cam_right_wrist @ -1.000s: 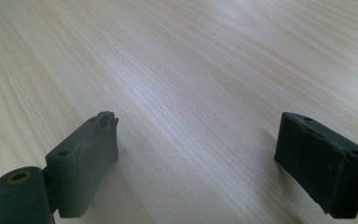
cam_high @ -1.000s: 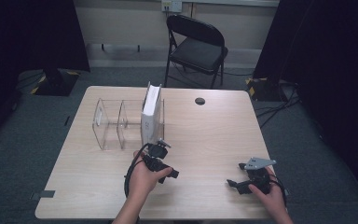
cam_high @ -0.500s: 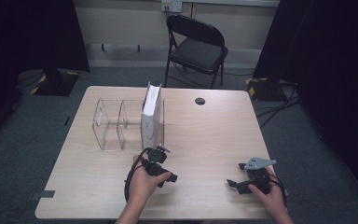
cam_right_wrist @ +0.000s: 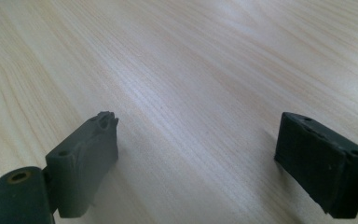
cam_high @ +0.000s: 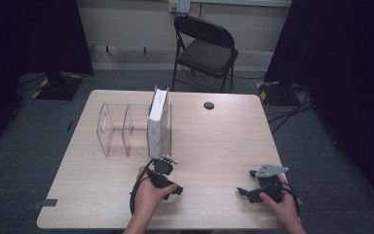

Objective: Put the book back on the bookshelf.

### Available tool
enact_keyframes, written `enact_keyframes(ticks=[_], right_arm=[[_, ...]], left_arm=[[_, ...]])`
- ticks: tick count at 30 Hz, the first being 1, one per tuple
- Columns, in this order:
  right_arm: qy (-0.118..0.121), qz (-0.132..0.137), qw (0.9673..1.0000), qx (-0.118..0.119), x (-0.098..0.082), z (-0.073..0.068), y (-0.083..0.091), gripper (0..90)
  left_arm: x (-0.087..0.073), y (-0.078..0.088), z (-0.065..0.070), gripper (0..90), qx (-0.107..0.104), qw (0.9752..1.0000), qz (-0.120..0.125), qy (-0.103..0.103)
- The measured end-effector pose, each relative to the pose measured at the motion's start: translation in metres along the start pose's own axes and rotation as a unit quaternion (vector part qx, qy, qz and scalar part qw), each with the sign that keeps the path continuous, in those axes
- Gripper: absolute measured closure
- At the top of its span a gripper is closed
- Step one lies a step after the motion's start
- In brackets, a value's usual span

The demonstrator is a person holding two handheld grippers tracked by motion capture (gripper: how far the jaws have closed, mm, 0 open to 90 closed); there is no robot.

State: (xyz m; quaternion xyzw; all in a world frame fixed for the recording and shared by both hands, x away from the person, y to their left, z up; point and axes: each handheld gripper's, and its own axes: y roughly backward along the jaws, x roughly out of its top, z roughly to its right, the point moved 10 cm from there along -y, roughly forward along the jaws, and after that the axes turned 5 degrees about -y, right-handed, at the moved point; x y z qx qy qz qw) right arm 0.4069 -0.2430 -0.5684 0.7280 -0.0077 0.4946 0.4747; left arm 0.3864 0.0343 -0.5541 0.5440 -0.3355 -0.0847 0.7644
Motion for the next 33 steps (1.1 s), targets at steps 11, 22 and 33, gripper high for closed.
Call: enact_keyframes(ticks=[11, 22, 33], right_arm=[[0.0, 0.0, 1.0, 0.0, 0.0, 0.0, 0.0, 11.9], [0.001, 0.0, 1.0, 0.001, 0.0, 0.0, 0.0, 11.9], [0.001, 0.0, 1.0, 0.001, 0.0, 0.0, 0.0, 11.9]], left_arm=[[-0.003, -0.003, 0.0, 14.9, 0.016, 0.9994, 0.01, -0.029], [-0.008, -0.007, 0.003, 8.3, 0.032, 0.9955, 0.045, -0.078], [-0.01, -0.014, 0.004, 0.0, 0.055, 0.9907, 0.052, -0.113]])
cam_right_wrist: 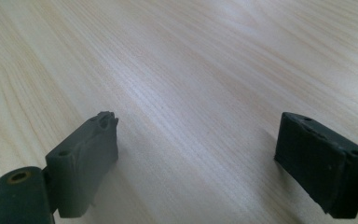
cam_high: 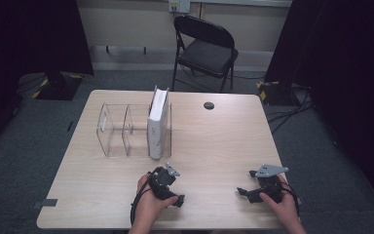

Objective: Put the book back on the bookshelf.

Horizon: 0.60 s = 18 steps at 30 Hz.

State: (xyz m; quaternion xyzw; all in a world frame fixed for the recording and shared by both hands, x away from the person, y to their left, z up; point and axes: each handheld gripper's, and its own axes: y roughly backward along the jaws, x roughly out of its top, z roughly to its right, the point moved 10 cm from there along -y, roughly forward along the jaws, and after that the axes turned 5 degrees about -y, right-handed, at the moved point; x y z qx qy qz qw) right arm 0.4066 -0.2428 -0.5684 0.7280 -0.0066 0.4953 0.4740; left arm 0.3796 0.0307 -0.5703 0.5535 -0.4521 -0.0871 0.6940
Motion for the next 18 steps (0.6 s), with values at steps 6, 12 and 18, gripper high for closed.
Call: enact_keyframes(ticks=[6, 12, 18], right_arm=[[0.0, 0.0, 1.0, 0.0, 0.0, -0.0001, 0.0, 11.9], [0.0, 0.0, 1.0, 0.0, 0.0001, 0.0, -0.0001, 11.9], [0.0, 0.001, 1.0, 0.0, 0.0001, -0.0001, -0.0002, 11.9]], left_arm=[[-0.0005, -0.0003, -0.0015, 0.0, 0.001, 0.9999, 0.013, 0.0], [-0.0013, -0.0001, -0.0017, 0.0, 0.003, 0.9997, 0.025, -0.002], [-0.0015, 0.0, -0.0017, 0.0, 0.002, 0.9993, 0.036, -0.005]])
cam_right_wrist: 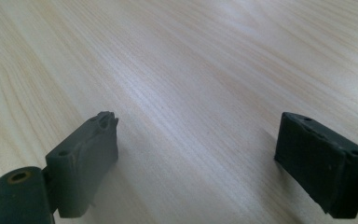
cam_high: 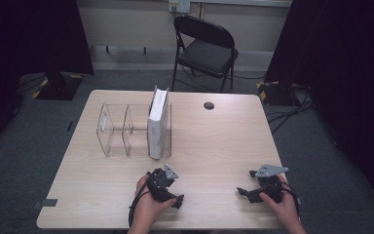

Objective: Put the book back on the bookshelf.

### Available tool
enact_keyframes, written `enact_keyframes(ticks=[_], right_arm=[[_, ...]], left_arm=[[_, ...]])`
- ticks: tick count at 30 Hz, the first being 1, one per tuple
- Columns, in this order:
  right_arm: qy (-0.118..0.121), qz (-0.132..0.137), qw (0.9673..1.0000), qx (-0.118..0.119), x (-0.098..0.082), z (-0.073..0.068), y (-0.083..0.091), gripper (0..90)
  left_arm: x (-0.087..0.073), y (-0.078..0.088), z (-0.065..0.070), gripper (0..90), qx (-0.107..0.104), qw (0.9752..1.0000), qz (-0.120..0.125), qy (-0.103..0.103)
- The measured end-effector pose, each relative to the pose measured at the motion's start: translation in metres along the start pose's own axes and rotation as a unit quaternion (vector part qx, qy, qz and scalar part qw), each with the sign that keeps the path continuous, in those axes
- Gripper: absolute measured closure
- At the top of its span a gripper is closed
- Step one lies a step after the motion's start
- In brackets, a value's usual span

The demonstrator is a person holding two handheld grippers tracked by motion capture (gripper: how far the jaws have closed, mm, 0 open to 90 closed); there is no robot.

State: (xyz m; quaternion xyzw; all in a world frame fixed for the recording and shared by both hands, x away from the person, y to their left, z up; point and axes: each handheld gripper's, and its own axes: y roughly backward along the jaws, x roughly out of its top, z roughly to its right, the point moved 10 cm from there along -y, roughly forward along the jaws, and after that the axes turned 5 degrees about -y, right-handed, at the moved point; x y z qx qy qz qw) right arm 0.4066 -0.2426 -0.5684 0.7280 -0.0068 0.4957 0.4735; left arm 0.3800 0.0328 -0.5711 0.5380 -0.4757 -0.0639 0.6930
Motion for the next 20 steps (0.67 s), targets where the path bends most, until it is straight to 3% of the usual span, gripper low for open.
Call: enact_keyframes(ticks=[7, 16, 20], right_arm=[[-0.001, -0.001, 1.0, 0.0, -0.0001, 0.0, 0.0002, 11.9], [-0.001, -0.001, 1.0, 0.0, -0.0001, -0.0001, 0.0002, 11.9], [-0.001, -0.001, 1.0, 0.0, -0.0001, -0.0001, 0.0002, 11.9]], left_arm=[[-0.001, 0.0005, -0.0001, 0.0, 0.002, 0.9999, 0.016, -0.002], [-0.002, 0.0006, -0.0001, 0.0, 0.006, 0.9986, 0.053, -0.005], [-0.0032, 0.0016, -0.0014, 0.0, 0.008, 0.9985, 0.053, -0.013]])
